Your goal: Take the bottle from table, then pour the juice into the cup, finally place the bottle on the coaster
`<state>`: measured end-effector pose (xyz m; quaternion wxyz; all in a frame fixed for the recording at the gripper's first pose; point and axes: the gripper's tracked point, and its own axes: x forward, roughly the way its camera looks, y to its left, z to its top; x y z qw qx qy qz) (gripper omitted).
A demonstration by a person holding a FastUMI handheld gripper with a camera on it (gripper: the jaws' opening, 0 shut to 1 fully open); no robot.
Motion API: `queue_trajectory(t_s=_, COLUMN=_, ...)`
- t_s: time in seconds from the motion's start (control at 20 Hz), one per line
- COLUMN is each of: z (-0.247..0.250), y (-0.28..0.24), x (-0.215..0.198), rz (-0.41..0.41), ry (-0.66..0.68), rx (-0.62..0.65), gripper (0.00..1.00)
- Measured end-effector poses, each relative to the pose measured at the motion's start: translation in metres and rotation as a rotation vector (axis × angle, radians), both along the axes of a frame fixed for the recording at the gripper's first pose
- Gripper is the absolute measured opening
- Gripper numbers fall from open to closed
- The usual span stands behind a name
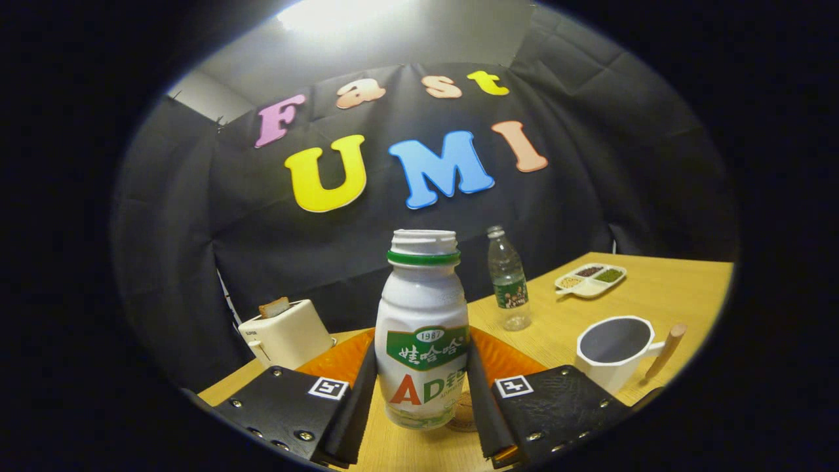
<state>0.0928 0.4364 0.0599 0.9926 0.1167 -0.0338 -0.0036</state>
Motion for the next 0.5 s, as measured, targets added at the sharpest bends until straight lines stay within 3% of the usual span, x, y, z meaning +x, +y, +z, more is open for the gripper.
queue_trajectory(t_s=0.25, z=-0.004, y=-0.008, x=0.019, rz=-0.075, ry=0.082, rx=-0.300, gripper=0.67)
queue_trajectory(t_s=0.5, z=-0.020, y=-0.008, x=0.028, rz=-0.069, ry=0.129, rx=-0.295, gripper=0.67)
